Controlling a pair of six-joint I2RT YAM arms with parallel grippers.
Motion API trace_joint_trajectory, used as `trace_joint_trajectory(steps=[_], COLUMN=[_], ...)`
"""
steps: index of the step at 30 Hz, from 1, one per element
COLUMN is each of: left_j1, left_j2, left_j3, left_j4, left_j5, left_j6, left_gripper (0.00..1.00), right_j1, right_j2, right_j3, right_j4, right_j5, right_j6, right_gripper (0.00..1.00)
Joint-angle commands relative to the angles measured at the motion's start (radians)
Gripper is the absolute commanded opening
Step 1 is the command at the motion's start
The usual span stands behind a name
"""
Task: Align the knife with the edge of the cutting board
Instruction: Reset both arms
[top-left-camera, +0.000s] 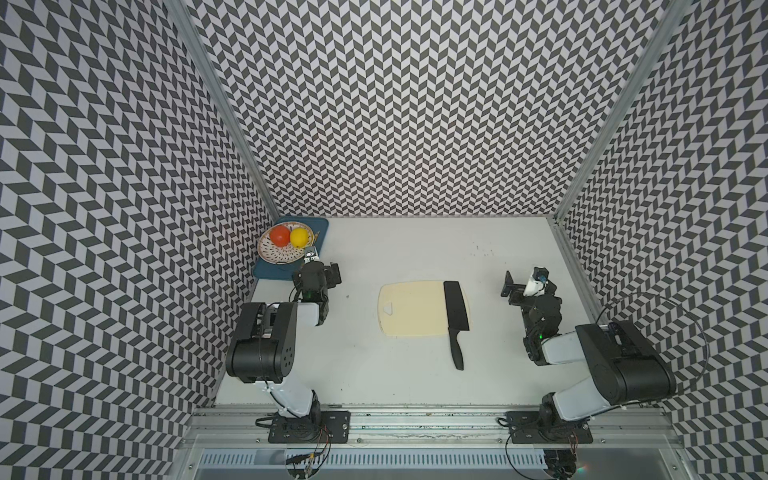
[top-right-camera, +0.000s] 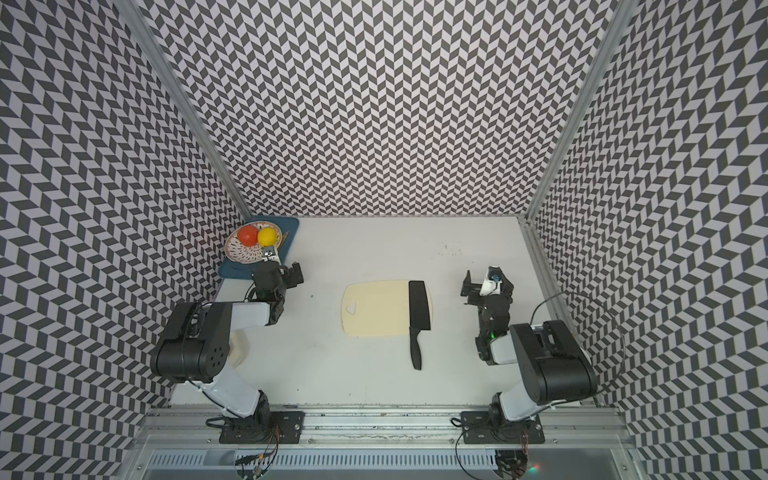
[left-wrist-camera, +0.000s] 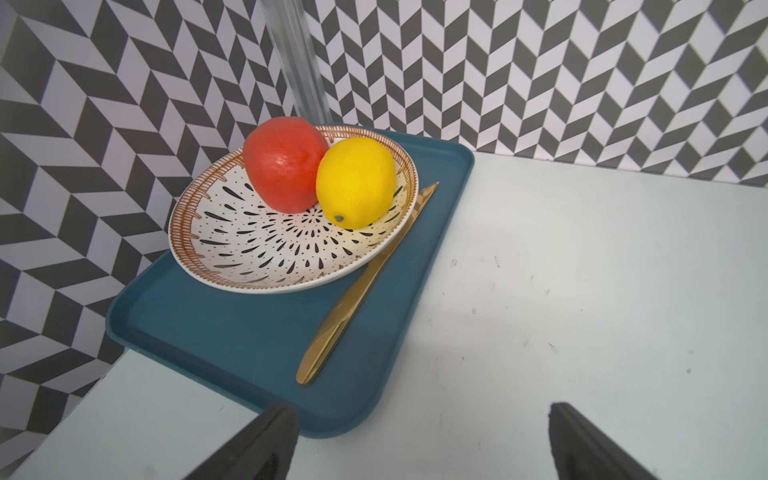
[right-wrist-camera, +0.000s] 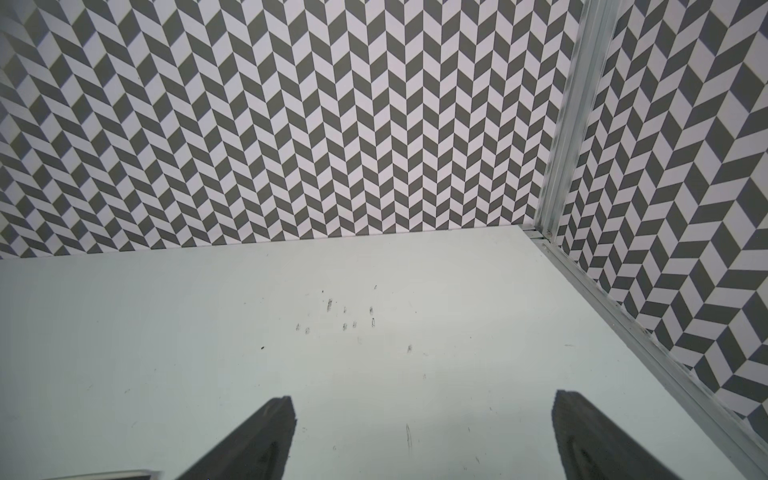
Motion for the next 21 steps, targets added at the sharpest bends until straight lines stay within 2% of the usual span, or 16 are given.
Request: trace_joint_trajectory(steps=[1, 6, 7, 9, 10, 11, 13, 16, 21], left_j1=[-0.017, -0.025, -0.019, -0.041, -0.051, -0.045, -0.033, -0.02, -0.015], left_j2=[-0.093, -0.122, -0.124, -0.062, -0.074, -0.108, -0.077, -0.099, -0.094], left_j3=[-0.163, -0.246, -0.285, -0.375, -0.376, -0.351, -0.355, -0.332, -0.333], left_j4=[0.27, 0.391, 0.451, 0.707, 0.7, 0.585, 0.64, 0.559, 0.571], left_j5=[0.089, 0.074, 0.087, 0.067, 0.058, 0.07, 0.081, 0.099, 0.109], left_j6=[0.062, 0.065, 0.057, 0.092, 0.104, 0.087, 0.086, 0.071, 0.071], left_gripper=[1.0, 1.0, 1.0, 1.0, 1.0, 1.0, 1.0, 1.0, 1.0], right_j1=[-0.004, -0.006, -0.006, -0.006, -0.006, -0.005, -0.005, -0.006, -0.006], right_j2=[-0.011, -0.015, -0.013, -0.013, -0.014, -0.014, -0.013, -0.013, -0.014], right_j3=[0.008, 0.012, 0.011, 0.011, 0.011, 0.011, 0.011, 0.011, 0.011], right_j4=[0.036, 0.021, 0.026, 0.026, 0.024, 0.025, 0.025, 0.024, 0.024], right_j5=[0.014, 0.009, 0.01, 0.01, 0.01, 0.01, 0.01, 0.009, 0.01], right_j6=[0.01, 0.01, 0.009, 0.01, 0.01, 0.01, 0.01, 0.009, 0.009], right_gripper=[1.0, 1.0, 1.0, 1.0, 1.0, 1.0, 1.0, 1.0, 1.0])
